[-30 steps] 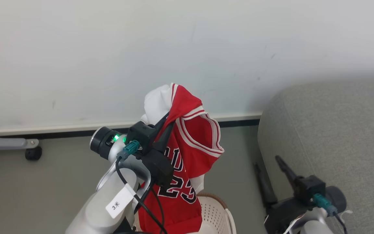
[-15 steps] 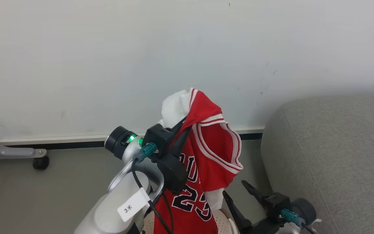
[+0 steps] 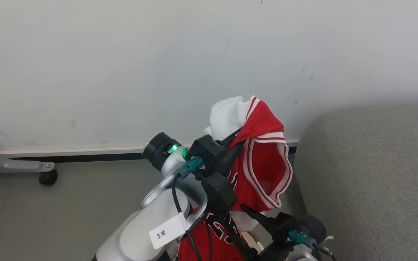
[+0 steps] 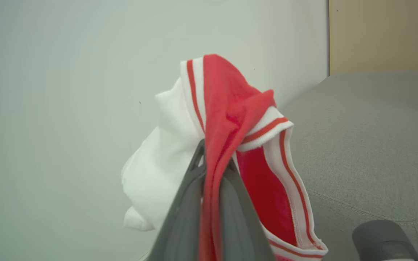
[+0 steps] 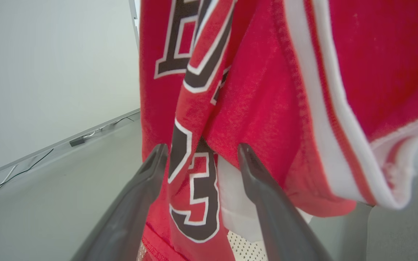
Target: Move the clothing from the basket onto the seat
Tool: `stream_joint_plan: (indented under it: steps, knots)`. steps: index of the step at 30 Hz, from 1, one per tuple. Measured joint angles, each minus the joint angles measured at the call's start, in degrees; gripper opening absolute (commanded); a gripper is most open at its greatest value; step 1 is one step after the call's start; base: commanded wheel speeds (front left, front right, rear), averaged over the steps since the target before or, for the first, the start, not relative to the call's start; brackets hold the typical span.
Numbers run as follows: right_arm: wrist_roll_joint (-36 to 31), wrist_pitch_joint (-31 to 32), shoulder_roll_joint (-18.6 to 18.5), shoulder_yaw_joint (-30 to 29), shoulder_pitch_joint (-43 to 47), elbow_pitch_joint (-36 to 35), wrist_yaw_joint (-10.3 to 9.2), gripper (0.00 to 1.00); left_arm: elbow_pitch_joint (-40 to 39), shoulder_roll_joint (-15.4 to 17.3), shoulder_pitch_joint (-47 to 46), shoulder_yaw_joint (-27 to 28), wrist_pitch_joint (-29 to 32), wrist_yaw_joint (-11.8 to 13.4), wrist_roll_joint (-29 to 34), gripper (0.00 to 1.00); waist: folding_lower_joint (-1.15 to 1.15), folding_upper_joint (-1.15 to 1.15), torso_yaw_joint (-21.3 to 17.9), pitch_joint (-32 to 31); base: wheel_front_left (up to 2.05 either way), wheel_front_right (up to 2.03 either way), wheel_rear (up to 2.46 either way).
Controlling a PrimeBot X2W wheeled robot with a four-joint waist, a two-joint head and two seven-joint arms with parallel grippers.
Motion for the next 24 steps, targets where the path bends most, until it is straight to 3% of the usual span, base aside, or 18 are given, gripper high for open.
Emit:
stream_joint_plan:
  steps: [7, 9, 10, 14, 24]
  knots:
    - [2.45, 0.00, -0.04, 2.97, -4.03, 2.56, 0.00, 1.00, -2.42, 0.01, -1.66, -2.50, 1.58, 1.48, -2.85, 0.00, 0.00, 0.00, -0.16, 0.40, 0.00, 0.00, 0.00]
    - [2.94, 0.00, -0.07, 3.93, -5.26, 2.89, 0.00, 0.74, -2.87, 0.00, -1.89, -2.93, 2.12, 1.80, -3.48, 0.00, 0.00, 0.00, -0.15, 0.52, 0.00, 0.00, 0.00]
    - [2.94, 0.00, -0.07, 3.93, -5.26, 2.89, 0.00, 0.49, -2.87, 0.00, -1.89, -2.93, 2.12, 1.80, -3.48, 0.00, 0.00, 0.00, -0.15, 0.52, 0.00, 0.00, 0.00]
    - [4.42, 0.00, -0.05, 5.38, -7.43, 4.32, -0.47, 0.02, -3.21, 0.02, -2.37, -3.47, 2.56, 2.50, -4.26, 0.00, 0.00, 0.00, -0.04, 0.76, 0.00, 0.00, 0.00]
    - [6.78, 0.00, -0.11, 6.35, -8.90, 6.38, -1.54, 0.00, -1.31, 0.04, -2.16, -1.57, 3.54, 4.56, -5.99, 0.00, 0.00, 0.00, 0.05, 1.30, 0.00, 0.00, 0.00]
